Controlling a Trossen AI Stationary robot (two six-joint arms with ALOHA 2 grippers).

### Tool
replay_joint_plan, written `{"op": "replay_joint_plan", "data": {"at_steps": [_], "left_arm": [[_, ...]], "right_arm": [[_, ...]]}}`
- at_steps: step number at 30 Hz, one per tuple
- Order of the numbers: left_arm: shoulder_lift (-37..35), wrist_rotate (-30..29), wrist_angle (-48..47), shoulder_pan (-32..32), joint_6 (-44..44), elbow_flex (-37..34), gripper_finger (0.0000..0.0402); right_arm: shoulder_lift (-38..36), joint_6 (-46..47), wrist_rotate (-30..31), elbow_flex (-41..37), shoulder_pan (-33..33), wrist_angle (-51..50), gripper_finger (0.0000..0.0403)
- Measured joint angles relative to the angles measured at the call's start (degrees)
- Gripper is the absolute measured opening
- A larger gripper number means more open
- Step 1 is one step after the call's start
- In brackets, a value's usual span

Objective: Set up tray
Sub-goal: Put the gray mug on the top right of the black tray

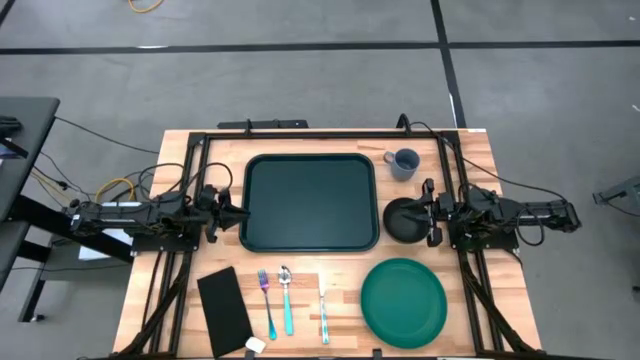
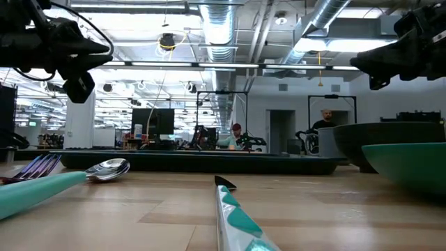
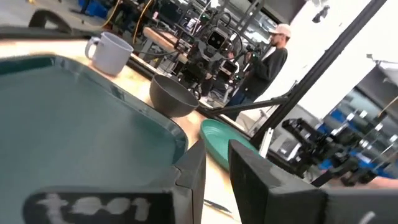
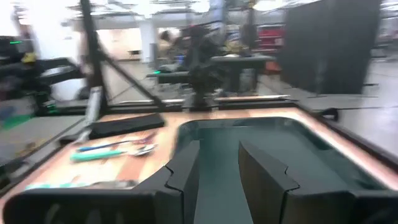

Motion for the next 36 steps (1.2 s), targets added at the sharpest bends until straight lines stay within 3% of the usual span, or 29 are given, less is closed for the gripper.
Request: {"op": "replay_joint_plan", "data": {"at_steps": [12, 15, 20, 22, 28, 36], "left_arm": [[0.01, -0.55, 0.03, 0.00, -14.62, 0.01, 0.0057], [0.02, -1.85, 0.29, 0.01, -15.91, -0.01, 0.0057], [0.01, -4.36, 0.73, 0.00, -16.37, 0.00, 0.0057], [0.02, -4.72, 0.81, 0.00, -16.37, 0.00, 0.0057], [0.00, -4.79, 0.83, 0.01, -16.37, 0.01, 0.0057], [0.02, -4.83, 0.85, 0.01, -11.96, 0.01, 0.0057]], "right_arm": [[0.00, 2.82, 2.65, -0.02, -1.15, 3.41, 0.0102], [0.00, 14.39, 2.56, -0.02, -0.70, 7.29, 0.0102], [-0.02, 51.57, 4.55, -0.02, -0.69, 15.45, 0.0102], [-0.02, 59.45, 5.56, -0.02, -1.02, 15.53, 0.0102], [0.00, 71.47, 18.06, 0.00, -1.15, 14.97, 0.0102], [0.00, 67.84, 26.15, 0.00, -1.84, 15.02, 0.0102]]}}
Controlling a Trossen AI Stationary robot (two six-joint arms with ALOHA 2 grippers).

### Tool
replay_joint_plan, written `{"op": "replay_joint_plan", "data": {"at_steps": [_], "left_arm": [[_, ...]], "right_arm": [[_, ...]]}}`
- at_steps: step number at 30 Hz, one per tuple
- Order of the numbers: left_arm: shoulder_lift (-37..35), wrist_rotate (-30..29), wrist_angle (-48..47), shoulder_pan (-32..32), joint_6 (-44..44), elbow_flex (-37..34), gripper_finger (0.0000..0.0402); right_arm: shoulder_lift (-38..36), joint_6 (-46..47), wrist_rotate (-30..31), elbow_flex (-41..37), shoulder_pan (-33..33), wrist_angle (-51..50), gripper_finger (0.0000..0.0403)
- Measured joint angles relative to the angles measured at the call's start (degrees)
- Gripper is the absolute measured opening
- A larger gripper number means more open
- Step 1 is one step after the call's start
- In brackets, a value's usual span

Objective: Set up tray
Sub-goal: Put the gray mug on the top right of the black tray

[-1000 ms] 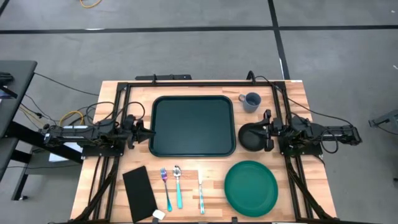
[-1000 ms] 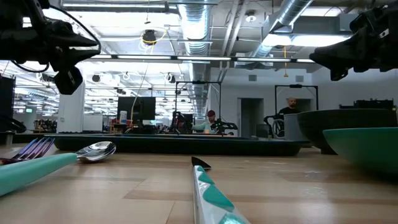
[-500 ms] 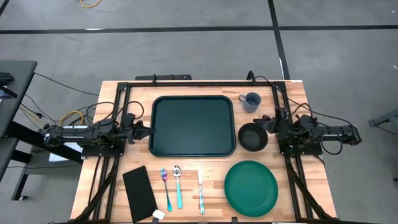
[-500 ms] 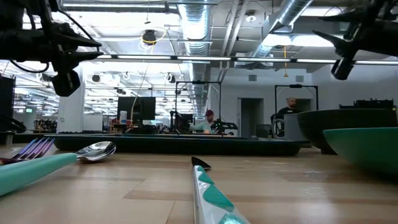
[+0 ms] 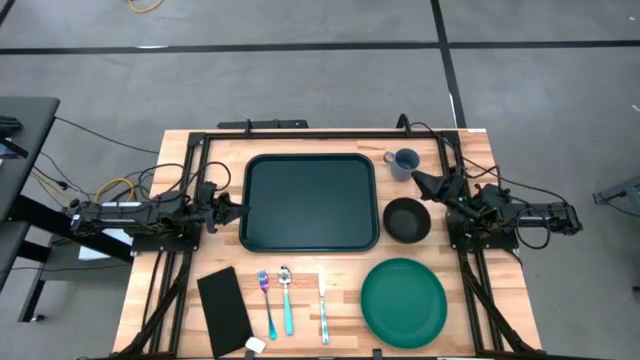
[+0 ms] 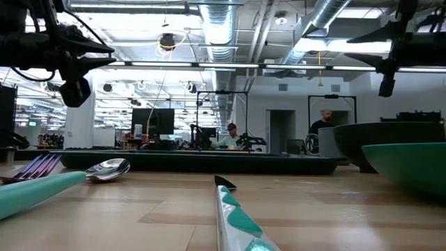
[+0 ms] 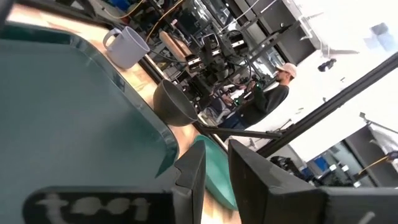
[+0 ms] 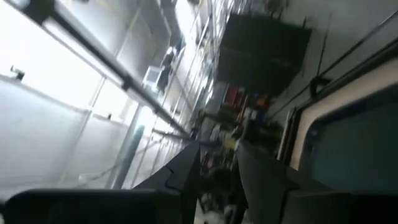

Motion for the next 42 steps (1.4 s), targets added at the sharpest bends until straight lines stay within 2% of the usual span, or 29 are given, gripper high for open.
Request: {"op": "replay_joint_plan", "data": {"at_steps": [5, 8, 11, 13, 17, 22, 26, 33, 42], "left_arm": [[-0.02, 0.00, 0.00, -0.02, 2.23, 0.00, 0.0057], [0.00, -0.21, 0.02, -0.02, 2.42, 0.00, 0.0057], [0.00, -0.66, 0.09, 0.00, 2.48, -0.02, 0.0057], [0.00, -0.71, 0.11, 0.00, 2.40, -0.02, 0.0057], [0.00, -0.72, 0.11, 0.00, 2.39, -0.02, 0.0057], [-0.01, -0.70, 0.11, 0.00, 2.39, -0.01, 0.0057], [-0.01, -0.70, 0.11, -0.02, 2.37, -0.02, 0.0057], [0.00, -0.64, 0.11, -0.01, 2.33, -0.01, 0.0057], [-0.01, -0.54, 0.10, 0.00, 2.21, -0.02, 0.0057]], "right_arm": [[1.53, -5.34, -0.94, 2.55, -0.05, -0.33, 0.0102], [6.87, -12.67, -1.12, 7.48, 0.09, -0.79, 0.0102], [15.20, -20.41, -1.08, 15.05, 0.54, -3.97, 0.0102], [21.85, -23.54, -1.14, 21.28, 0.55, -11.26, 0.0102], [36.02, -25.62, -0.76, 35.67, -0.01, -33.79, 0.0102], [53.26, -20.36, 2.03, 52.51, -4.78, -63.11, 0.0102], [64.10, -18.48, -1.52, 63.42, -10.71, -78.53, 0.0102], [78.01, -30.67, -11.98, 74.10, -20.01, -83.49, 0.0102], [89.16, -34.97, -11.96, 74.88, -26.05, -89.15, 0.0102]]}}
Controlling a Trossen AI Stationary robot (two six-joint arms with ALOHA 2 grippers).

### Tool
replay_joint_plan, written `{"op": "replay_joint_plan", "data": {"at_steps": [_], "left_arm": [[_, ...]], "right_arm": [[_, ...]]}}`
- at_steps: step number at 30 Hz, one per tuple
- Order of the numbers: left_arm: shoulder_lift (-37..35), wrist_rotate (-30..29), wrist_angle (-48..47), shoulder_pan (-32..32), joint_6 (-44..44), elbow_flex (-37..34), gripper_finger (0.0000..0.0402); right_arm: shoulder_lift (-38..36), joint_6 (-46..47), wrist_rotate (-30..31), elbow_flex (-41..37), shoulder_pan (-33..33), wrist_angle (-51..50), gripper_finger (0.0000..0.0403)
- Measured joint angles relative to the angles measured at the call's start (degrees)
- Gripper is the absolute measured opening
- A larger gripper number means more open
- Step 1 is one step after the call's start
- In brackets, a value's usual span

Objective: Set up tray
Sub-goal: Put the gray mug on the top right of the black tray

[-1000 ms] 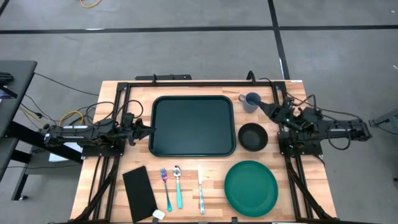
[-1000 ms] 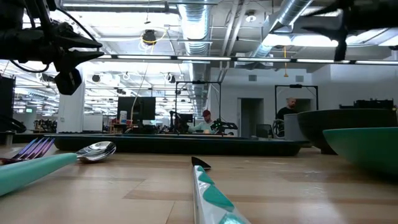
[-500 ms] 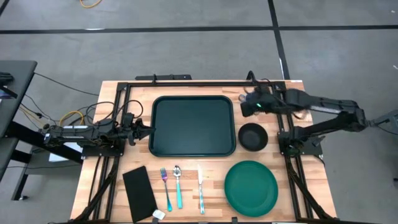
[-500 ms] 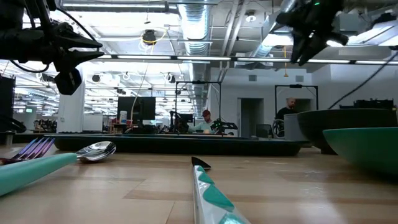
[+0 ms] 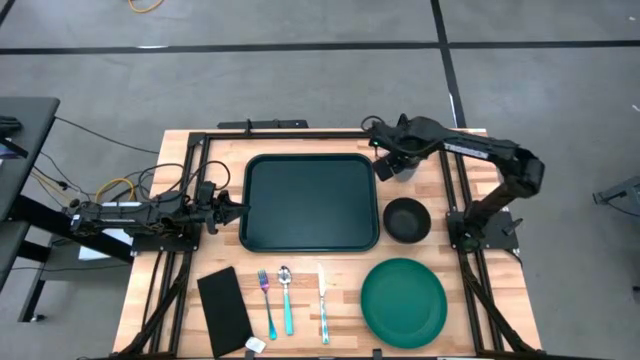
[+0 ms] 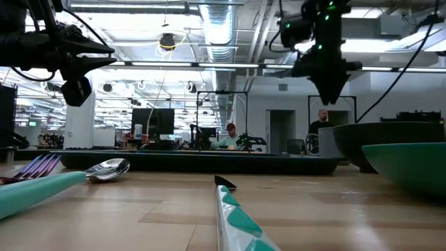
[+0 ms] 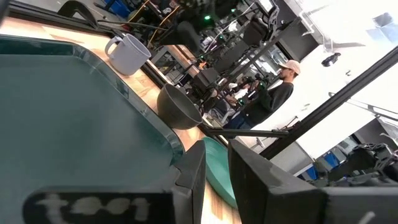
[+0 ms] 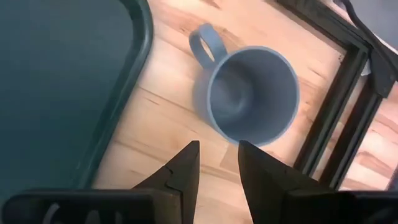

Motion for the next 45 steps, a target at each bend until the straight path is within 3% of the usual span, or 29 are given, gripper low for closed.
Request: {"op": "replay_joint_plan", "data": {"at_steps": [18, 23, 31, 34, 45], "left_arm": [[-0.01, 1.00, -0.07, 0.00, 0.00, 0.00, 0.0057], [0.01, 1.03, -0.07, -0.02, -0.02, 0.01, 0.0057], [-0.01, 1.06, -0.10, -0.02, -0.22, 0.00, 0.0057], [0.00, 1.08, -0.10, -0.01, -0.22, 0.01, 0.0057], [0.00, 1.08, -0.10, -0.01, -0.22, 0.02, 0.0057]], "right_arm": [[9.84, -5.06, 0.68, -0.04, -0.91, 2.13, 0.0102], [11.61, -5.18, 3.43, -0.04, -1.38, 2.19, 0.0102], [12.11, -5.26, 3.00, -0.07, -3.36, 3.45, 0.0102], [12.11, -6.16, -0.03, -0.11, -4.45, 3.72, 0.0101], [12.09, -7.63, -2.52, -1.84, -5.55, 6.93, 0.0045]]}}
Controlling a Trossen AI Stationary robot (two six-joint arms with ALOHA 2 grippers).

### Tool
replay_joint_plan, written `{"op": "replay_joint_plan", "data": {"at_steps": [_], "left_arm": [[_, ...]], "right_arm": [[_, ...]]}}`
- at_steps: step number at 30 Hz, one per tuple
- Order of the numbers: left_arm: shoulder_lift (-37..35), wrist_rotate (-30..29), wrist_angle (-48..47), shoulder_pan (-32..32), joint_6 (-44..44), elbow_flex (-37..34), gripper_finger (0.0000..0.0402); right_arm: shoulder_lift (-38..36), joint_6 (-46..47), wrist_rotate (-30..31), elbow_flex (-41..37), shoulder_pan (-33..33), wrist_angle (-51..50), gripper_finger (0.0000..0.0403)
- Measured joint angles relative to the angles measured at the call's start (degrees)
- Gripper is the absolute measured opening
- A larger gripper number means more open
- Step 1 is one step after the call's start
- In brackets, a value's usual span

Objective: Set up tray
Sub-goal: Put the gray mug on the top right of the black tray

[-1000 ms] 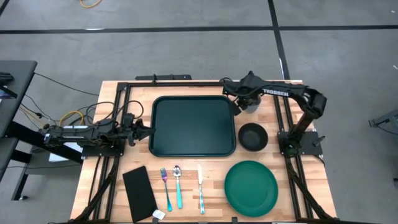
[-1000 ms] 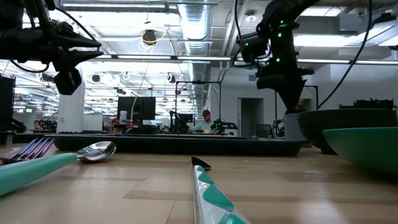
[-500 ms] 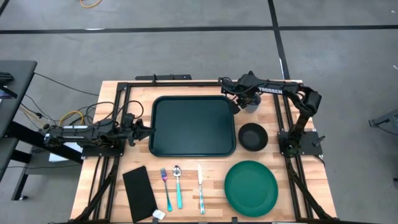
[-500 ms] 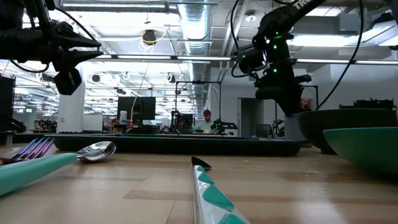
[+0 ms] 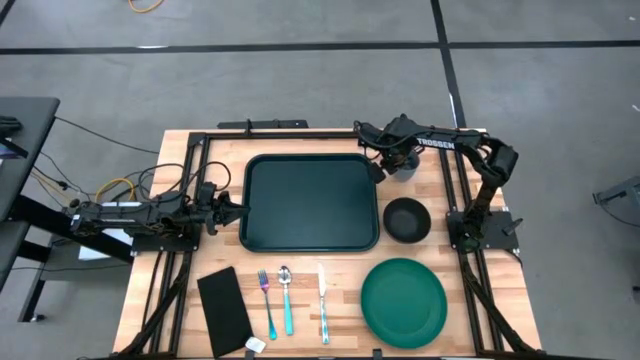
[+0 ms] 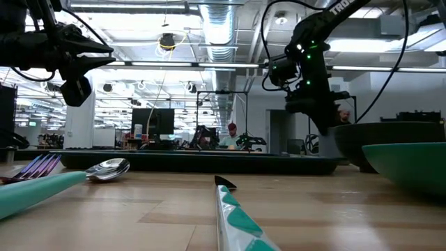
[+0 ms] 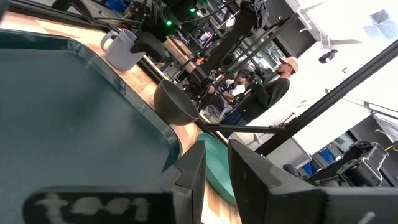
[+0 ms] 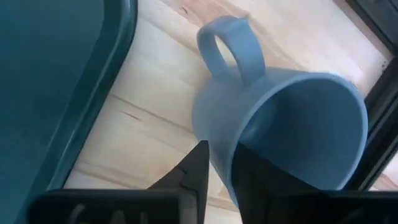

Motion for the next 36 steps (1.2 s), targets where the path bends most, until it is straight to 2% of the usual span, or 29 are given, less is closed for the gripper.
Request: {"op": "replay_joint_plan", "data": {"at_steps": [4, 12, 16, 21, 30, 36], "left_arm": [[-0.01, 0.00, 0.00, 0.01, 0.00, 0.00, 0.0057], [-0.01, 0.00, 0.00, 0.01, 0.22, 0.00, 0.0057], [0.01, -0.02, 0.00, 0.00, 0.22, -0.01, 0.0057], [0.01, -0.02, 0.00, 0.00, 0.22, 0.00, 0.0057], [0.01, -0.08, -0.02, 0.00, 1.07, -0.02, 0.0057], [0.01, -0.17, -0.02, 0.01, 2.32, 0.00, 0.0057]], "right_arm": [[0.00, -0.14, -0.26, 0.00, -0.23, 0.14, 0.0008], [-0.35, -0.17, -0.18, 0.80, -0.72, -1.96, 0.0005], [-3.19, -0.10, -0.24, 3.95, 0.49, -2.94, 0.0003], [-5.41, 1.54, -1.96, 11.45, 4.32, -4.03, 0.0002], [2.30, -0.39, -3.96, 26.50, 11.63, -6.07, 0.0001], [9.24, -3.03, -5.26, 29.32, 11.97, -6.26, 0.0001]]}}
